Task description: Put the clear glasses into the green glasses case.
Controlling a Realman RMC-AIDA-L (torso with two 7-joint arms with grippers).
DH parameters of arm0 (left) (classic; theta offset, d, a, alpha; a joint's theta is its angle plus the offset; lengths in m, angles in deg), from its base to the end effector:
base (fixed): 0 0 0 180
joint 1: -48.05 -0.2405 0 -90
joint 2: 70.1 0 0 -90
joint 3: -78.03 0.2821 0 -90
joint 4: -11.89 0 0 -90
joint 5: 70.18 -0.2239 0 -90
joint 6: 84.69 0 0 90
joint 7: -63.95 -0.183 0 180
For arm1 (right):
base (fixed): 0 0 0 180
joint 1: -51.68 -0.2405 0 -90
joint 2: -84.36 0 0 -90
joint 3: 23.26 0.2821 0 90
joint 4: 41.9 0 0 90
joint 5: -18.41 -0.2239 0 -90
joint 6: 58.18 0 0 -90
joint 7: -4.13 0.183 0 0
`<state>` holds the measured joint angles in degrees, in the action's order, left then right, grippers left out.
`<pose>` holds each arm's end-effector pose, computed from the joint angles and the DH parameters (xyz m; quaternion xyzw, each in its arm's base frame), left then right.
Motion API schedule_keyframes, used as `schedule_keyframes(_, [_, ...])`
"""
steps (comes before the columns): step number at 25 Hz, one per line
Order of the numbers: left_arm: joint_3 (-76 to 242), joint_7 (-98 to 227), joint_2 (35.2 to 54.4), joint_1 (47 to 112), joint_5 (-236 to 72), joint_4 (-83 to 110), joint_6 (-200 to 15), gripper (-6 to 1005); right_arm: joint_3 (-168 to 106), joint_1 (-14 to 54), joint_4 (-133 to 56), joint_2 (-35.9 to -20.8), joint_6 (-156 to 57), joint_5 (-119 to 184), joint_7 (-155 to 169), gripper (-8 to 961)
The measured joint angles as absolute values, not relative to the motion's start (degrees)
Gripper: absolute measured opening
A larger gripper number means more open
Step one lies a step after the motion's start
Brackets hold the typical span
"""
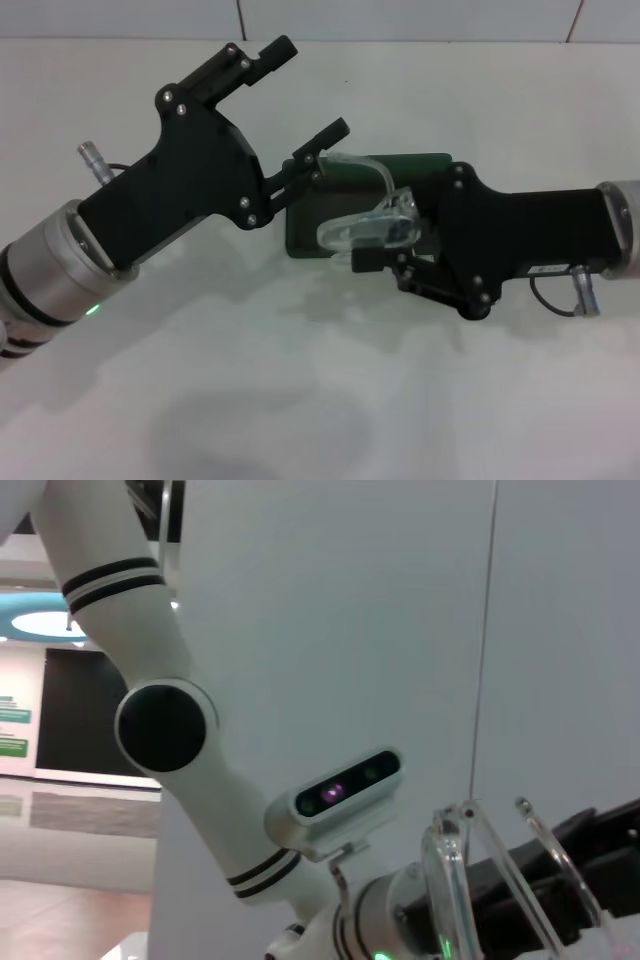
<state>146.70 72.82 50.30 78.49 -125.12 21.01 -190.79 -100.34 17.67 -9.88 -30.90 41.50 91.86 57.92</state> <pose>-0.2002 0.3157 -0.0564 -0.7856 0.1697 -0.4953 0.3298 0.1645 0.3293 -0.0610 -0.9122 -0.0846 0.4010 0.0022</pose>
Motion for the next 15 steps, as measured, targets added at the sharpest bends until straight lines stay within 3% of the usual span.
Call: schedule_keyframes(15, [147.7,71.3,50.3,78.7,-126.1,21.1,-190.9,631,-100.7,13.6,-9.9,-30.42,37.9,96.0,69.8,127])
